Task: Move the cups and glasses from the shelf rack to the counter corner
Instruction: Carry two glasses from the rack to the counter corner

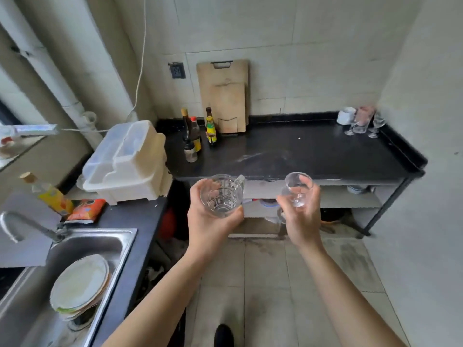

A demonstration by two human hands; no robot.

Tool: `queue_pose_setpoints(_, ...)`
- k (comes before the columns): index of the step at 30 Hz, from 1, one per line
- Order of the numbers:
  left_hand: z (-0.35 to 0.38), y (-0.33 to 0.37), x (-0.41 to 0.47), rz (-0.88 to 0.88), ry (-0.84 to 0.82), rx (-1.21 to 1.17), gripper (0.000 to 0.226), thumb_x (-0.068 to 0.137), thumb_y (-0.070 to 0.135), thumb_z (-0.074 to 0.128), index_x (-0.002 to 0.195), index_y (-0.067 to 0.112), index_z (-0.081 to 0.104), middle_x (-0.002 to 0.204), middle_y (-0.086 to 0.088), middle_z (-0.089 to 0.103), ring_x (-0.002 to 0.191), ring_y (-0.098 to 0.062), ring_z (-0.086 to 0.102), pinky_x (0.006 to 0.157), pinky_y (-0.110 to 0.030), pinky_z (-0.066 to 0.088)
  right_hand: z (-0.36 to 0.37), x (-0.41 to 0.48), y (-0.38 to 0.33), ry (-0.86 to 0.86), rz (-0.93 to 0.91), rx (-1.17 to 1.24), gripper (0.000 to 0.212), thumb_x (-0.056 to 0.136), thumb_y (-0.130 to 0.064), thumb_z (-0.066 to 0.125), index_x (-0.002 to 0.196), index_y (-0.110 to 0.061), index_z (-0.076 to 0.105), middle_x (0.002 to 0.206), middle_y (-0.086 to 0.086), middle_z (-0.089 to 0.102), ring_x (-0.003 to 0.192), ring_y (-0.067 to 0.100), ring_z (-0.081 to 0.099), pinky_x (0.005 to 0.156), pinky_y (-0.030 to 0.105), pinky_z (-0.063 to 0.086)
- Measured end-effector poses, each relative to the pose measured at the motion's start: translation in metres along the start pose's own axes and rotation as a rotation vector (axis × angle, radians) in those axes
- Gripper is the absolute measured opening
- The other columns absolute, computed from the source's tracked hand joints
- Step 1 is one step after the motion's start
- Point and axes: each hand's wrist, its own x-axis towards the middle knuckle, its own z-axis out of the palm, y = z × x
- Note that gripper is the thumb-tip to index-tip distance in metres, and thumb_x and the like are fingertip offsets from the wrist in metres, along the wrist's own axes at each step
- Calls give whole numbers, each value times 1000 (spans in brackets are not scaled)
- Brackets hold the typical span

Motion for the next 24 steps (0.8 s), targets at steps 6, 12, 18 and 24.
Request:
queue_pose_setpoints(6, 117, -35, 108, 12, -147, -62, 77, 60, 25, 86, 124, 35, 45, 112, 31, 59, 107, 5, 61, 83, -9, 47, -33, 118, 39, 136, 12, -89, 61, 78, -32, 71, 133, -25, 47, 114, -5, 58, 92, 2, 63, 82, 28, 51)
queue_pose_setpoints(12, 234, -45, 228, -6, -315, -119, 77, 59, 32, 85, 123, 42, 44, 113, 32, 59, 106, 4, 62, 82, -12, 50, -57, 258, 49, 287, 46, -201, 60, 76, -38, 71, 131, -32, 46, 123, 1, 58, 94, 2, 65, 87, 41, 56)
queue_pose_setpoints(18, 347, -37, 318, -2, -429, -162, 74, 60, 29, 85, 121, 44, 45, 113, 31, 60, 105, 5, 62, 78, -9, 48, -100, 375, 62, 424, 75, -143, 58, 75, -35, 75, 127, -32, 51, 122, -6, 60, 97, 3, 66, 90, 55, 56)
queue_pose_setpoints(24, 467, -55, 373, -16, -463, -124, 74, 60, 32, 86, 120, 48, 45, 114, 34, 59, 106, 6, 62, 79, -10, 50, -156, 490, 103, 451, 75, -138, 52, 75, -42, 75, 116, -58, 47, 109, -29, 61, 97, -7, 64, 82, 32, 52)
